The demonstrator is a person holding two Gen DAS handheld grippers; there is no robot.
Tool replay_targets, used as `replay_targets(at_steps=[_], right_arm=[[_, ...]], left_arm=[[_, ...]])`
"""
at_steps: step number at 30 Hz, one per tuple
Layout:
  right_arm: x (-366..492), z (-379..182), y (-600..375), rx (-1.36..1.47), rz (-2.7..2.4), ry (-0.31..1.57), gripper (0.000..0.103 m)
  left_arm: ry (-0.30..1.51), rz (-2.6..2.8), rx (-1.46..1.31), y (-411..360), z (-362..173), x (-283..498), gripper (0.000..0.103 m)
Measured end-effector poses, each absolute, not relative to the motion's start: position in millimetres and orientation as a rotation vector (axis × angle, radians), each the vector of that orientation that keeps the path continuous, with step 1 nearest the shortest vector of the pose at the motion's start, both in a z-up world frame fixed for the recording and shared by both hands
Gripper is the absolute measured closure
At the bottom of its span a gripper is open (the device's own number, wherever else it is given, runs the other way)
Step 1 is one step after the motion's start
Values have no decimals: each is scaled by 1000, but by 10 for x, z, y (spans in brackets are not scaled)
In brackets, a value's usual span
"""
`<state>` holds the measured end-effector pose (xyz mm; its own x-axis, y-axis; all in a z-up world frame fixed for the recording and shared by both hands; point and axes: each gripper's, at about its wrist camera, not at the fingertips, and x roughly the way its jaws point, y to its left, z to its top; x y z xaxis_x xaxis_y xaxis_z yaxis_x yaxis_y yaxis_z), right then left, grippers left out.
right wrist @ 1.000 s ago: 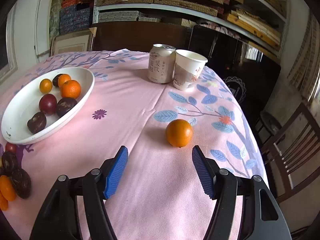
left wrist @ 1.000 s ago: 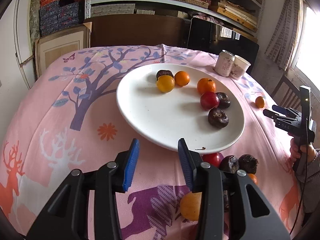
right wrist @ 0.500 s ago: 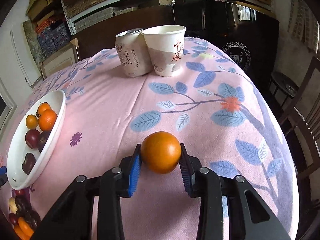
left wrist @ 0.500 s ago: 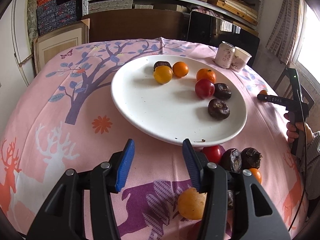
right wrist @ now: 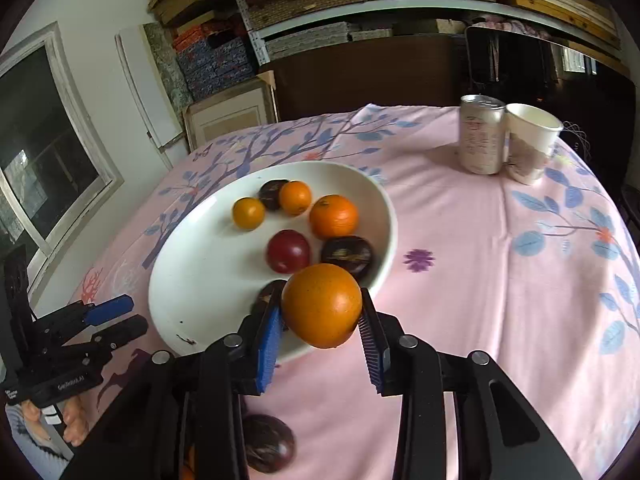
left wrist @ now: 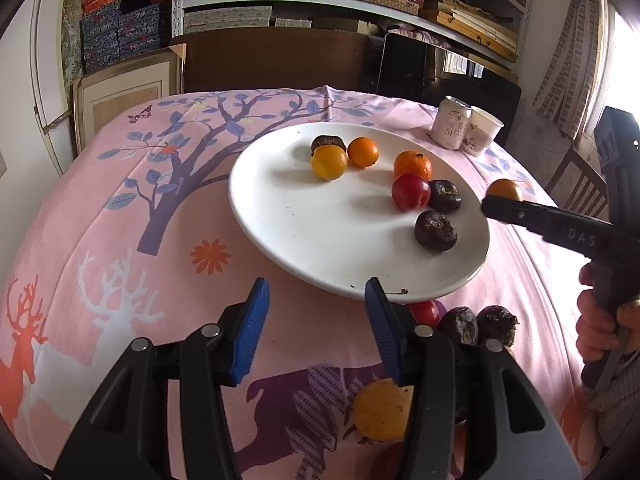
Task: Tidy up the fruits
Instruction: 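Carry the orange onto the white plate and open the right tool, then grasp the pale yellow fruit with the left tool while the right tool reaches toward a dark fruit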
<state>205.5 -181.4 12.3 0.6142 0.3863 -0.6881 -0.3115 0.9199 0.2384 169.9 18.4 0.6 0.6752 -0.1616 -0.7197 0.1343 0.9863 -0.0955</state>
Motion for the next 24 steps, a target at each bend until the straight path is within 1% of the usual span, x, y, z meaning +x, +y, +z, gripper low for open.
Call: replay_targets(at_steps=[2,3,4,5,6,10,16,22,24], right_arm=[[2096,112,-1585,93,426,828,65],[2103,112,-1492,92,441,833,60],[2095,133,-1417,82,444,828,51],[2058,169,-1381,66,418,800,36],[2002,209,-1371,49,393,768,36],[1787,300,-1547,56,387,735,36],[1203,179,-1934,83,392,743,36],[880,131,-2009,64,400,726,36],[839,155,-1963,42,404,709,35]], left_arm=[[817,-163,-45,215,-2,1716,54],[819,-162,-48,225,-8,1720,54],[822,-163,-50,231,-14,1726,54],[825,-165,-51,232,-21,1728,54],[828,-167,-51,233,-27,1732,54],[838,-191,-53,210,-41,1711,54],[858,-218,-24,142,-86,1427,54],[834,-224,14,112,-101,1080,47],[826,-221,21,93,-104,1028,47]])
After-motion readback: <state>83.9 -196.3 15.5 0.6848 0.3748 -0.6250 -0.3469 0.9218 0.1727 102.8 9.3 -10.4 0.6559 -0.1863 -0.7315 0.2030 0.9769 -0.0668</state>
